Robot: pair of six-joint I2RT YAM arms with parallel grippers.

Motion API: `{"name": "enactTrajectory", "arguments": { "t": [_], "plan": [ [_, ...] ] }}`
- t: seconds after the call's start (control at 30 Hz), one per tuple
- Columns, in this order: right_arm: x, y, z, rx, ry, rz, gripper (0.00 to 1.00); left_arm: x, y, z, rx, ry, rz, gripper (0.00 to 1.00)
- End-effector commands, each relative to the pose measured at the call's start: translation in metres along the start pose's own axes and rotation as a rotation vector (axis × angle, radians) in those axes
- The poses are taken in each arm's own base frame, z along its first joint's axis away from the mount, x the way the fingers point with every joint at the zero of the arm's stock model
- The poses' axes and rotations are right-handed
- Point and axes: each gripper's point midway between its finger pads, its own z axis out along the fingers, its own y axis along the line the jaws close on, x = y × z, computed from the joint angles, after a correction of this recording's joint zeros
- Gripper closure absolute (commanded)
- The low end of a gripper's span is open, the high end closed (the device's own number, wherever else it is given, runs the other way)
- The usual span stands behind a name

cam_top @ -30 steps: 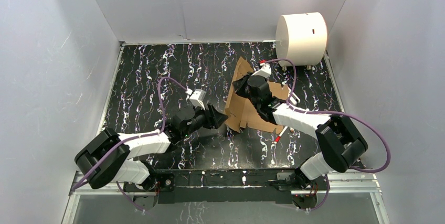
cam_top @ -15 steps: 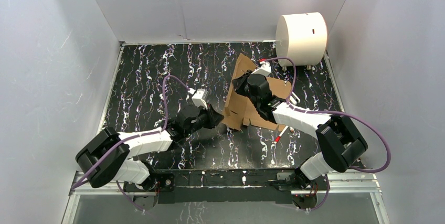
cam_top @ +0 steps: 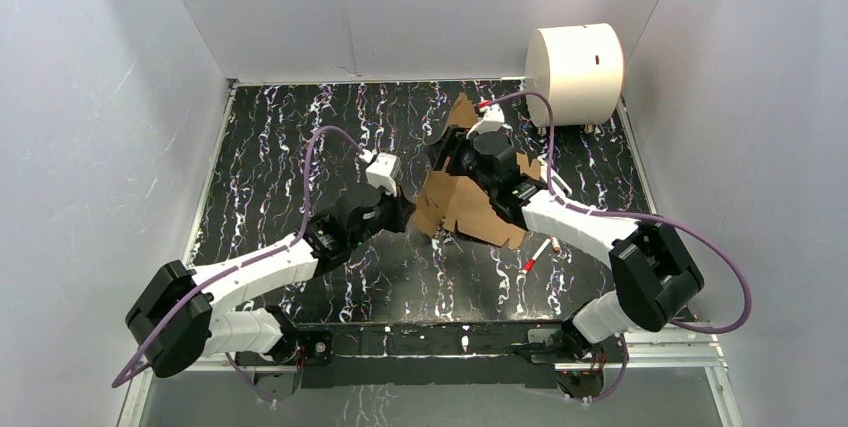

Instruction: Fold the paper box

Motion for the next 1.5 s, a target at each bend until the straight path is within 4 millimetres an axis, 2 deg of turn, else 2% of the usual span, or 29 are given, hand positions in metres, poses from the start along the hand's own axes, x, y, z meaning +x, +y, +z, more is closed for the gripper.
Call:
{"name": "enactTrajectory", "arguments": {
  "t": [0.0,0.07,0.13,0.23,0.3,0.4,0.47,0.73,0.83,0.97,1.2,1.37,1.47],
  "plan": [
    [-0.052,0.042,-0.022,-0.164,-0.094,-0.227,0.3,-0.011,0.008,-0.014,-0.057,0.058,0.143,1.0],
    [-0.06,0.046,-0.033,-0.192,-0.109,-0.344,0.19,-0.015,0.01,-0.02,-0.074,0.089,0.182,1.0],
    [-0.07,0.049,-0.045,-0.211,-0.136,-0.46,0.12,-0.016,0.014,-0.028,-0.102,0.141,0.231,1.0],
    [-0.083,0.053,-0.061,-0.242,-0.175,-0.656,0.08,-0.021,0.019,-0.039,-0.13,0.197,0.298,1.0],
    [-0.082,0.061,-0.071,-0.314,-0.182,-0.806,0.04,-0.025,0.022,-0.047,-0.136,0.226,0.347,1.0],
    [-0.086,0.059,-0.078,-0.335,-0.2,-0.949,0.02,-0.028,0.027,-0.057,-0.149,0.274,0.428,1.0],
    [-0.082,0.055,-0.077,-0.371,-0.197,-1.034,0.02,-0.031,0.031,-0.064,-0.159,0.304,0.478,1.0],
    [-0.06,0.038,-0.069,-0.603,-0.145,-1.256,0.04,-0.053,0.037,-0.082,-0.119,0.3,0.6,1.0],
    [-0.054,0.035,-0.067,-0.687,-0.155,-1.329,0.04,-0.06,0.051,-0.084,-0.076,0.301,0.556,1.0],
    [-0.046,0.034,-0.057,-0.792,-0.129,-1.412,0.03,-0.056,0.059,-0.084,0.017,0.297,0.512,1.0],
    [-0.041,0.028,-0.029,-0.844,-0.095,-1.536,0.07,-0.042,0.057,-0.075,0.069,0.334,0.505,1.0],
    [-0.041,0.02,-0.016,-0.827,-0.079,-1.608,0.19,-0.04,0.053,-0.075,0.095,0.334,0.5,1.0],
    [-0.034,0.013,-0.008,-0.842,-0.014,-1.612,0.25,-0.042,0.053,-0.075,0.094,0.323,0.507,1.0]
  ]
}}
